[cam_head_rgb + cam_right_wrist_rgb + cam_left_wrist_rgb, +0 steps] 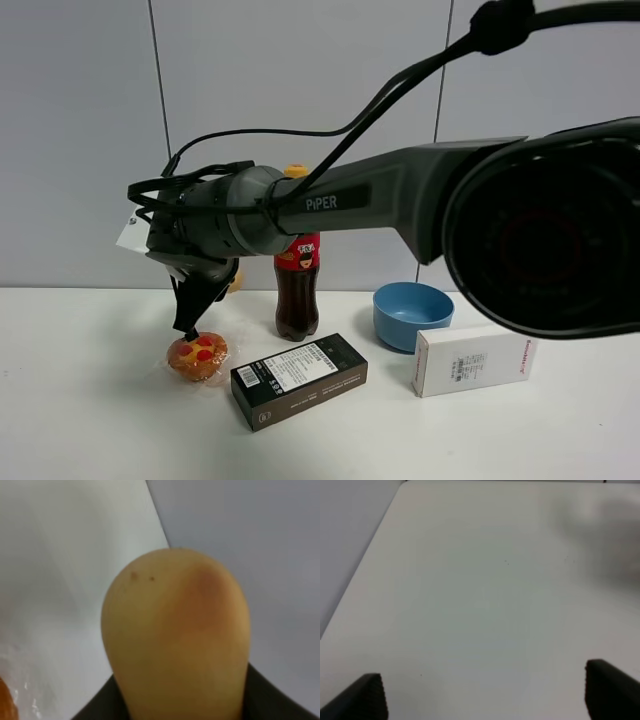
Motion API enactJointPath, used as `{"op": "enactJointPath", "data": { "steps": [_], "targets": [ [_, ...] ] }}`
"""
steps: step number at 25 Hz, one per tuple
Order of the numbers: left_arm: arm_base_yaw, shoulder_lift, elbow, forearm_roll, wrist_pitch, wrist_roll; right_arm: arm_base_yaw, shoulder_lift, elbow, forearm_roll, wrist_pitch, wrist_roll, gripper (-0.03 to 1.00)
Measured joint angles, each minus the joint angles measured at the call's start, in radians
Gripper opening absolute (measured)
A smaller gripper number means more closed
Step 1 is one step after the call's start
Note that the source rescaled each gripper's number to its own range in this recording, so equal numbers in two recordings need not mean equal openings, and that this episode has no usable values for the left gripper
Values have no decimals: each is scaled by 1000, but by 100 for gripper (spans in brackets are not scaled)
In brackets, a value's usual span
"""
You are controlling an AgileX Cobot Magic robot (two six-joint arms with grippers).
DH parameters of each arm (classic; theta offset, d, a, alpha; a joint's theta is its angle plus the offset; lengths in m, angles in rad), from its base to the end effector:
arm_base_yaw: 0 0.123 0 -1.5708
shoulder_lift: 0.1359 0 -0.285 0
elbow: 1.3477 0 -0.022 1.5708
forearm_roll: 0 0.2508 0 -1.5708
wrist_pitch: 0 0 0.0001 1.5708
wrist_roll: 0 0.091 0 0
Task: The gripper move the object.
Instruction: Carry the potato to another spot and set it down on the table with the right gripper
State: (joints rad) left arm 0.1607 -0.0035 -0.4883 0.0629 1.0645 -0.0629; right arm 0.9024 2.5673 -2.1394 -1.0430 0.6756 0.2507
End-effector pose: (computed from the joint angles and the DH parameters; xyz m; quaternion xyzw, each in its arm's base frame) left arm -0.0050 0.0043 0.2738 -0.0966 0.8505 0.0566 0.5140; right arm 0.3851 0.4083 0.1302 -0.5404 0.6977 -0.2110 0.4203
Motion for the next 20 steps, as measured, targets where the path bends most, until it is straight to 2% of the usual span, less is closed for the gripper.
{"op": "enactJointPath", "data": {
  "steps": [20],
  "targets": [
    [0, 0, 0, 0, 0, 0, -19, 50, 0, -14, -82, 89, 0]
  ]
}}
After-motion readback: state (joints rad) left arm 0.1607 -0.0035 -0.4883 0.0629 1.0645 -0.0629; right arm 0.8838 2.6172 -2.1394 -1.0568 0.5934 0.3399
